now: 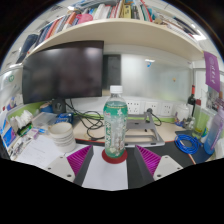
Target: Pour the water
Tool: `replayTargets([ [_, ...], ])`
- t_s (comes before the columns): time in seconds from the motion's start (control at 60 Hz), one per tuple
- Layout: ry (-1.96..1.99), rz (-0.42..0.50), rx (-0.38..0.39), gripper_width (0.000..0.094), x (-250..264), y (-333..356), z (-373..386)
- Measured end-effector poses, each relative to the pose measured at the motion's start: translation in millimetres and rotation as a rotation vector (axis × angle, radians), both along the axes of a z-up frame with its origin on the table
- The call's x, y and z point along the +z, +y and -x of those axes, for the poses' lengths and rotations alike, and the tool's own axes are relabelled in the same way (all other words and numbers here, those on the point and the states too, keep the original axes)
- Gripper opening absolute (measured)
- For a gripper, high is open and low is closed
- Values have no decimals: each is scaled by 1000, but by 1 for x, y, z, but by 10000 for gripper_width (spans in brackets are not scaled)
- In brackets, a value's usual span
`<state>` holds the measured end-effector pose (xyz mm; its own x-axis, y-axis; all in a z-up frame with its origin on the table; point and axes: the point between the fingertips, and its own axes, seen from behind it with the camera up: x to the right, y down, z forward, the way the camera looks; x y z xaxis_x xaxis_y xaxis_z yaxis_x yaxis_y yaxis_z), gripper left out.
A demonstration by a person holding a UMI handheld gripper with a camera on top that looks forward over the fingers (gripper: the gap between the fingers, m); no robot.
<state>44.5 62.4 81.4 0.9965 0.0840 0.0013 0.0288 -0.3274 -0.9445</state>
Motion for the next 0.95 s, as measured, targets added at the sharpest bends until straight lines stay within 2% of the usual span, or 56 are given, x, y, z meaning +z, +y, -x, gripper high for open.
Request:
replayTargets([
  [0.217,145,13,-84,862,60,-115,25],
  [0.383,93,-74,-106,860,132,-184,36],
  [0.483,37,-89,-104,858,161,-216,45],
  [0.5,28,-87,-103,858,164,-221,46],
  [0.517,20,-85,-104,818,167,-226,47],
  [0.533,13,-82,-105,859,169,-231,48],
  [0.567,3,-74,-109,862,173,-240,49],
  [0.717,25,-35,-118,857,175,-268,57],
  [0.95,18,-44,-130,856,176,-279,55],
])
